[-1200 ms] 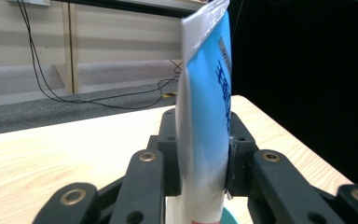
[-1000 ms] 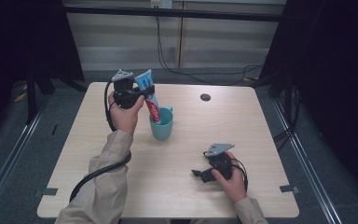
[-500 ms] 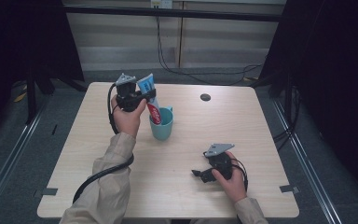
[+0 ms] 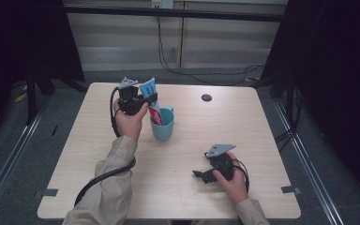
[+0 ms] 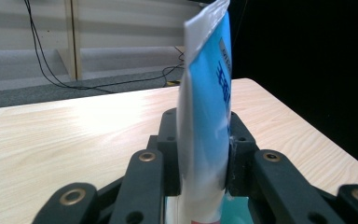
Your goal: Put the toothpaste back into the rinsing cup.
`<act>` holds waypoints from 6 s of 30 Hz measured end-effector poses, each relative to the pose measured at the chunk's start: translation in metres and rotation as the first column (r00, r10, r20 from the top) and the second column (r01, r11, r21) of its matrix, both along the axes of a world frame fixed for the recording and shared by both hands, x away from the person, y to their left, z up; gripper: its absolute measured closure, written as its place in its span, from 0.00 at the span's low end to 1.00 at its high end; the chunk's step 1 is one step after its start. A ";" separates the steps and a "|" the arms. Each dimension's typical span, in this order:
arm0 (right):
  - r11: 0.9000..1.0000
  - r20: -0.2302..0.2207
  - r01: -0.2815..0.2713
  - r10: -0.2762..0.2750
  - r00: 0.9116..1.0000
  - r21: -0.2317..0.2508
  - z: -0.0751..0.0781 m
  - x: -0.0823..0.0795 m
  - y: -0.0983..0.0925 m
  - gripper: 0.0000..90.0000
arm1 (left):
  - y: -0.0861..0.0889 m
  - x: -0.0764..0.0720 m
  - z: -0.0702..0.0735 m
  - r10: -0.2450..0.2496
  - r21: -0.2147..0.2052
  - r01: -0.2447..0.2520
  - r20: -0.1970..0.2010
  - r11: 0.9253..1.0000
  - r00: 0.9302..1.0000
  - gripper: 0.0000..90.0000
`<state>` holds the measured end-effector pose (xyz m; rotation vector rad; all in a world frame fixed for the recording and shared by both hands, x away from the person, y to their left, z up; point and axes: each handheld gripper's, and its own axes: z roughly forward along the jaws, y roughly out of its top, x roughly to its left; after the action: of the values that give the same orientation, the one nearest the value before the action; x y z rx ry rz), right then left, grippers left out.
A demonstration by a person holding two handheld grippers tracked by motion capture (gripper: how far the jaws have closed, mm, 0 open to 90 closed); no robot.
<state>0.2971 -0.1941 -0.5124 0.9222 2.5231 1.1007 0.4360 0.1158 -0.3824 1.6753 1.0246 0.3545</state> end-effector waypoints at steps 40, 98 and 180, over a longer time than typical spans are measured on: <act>1.000 -0.001 0.000 0.000 1.000 0.000 0.000 0.000 0.000 0.14 | -0.005 0.002 -0.022 0.003 0.018 -0.002 -0.049 1.000 0.999 0.80; 1.000 -0.002 0.001 -0.001 1.000 0.001 0.000 0.000 0.000 0.14 | -0.004 0.011 -0.025 0.031 0.001 -0.031 -0.063 1.000 0.998 0.70; 1.000 -0.004 -0.001 0.001 1.000 0.002 0.000 0.000 0.000 0.14 | 0.047 -0.010 -0.042 -0.029 -0.056 0.021 -0.157 0.998 0.987 0.17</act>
<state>0.2975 -0.1937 -0.5124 0.9245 2.5261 1.1035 0.4255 0.1632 -0.4248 1.6861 1.1188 0.1775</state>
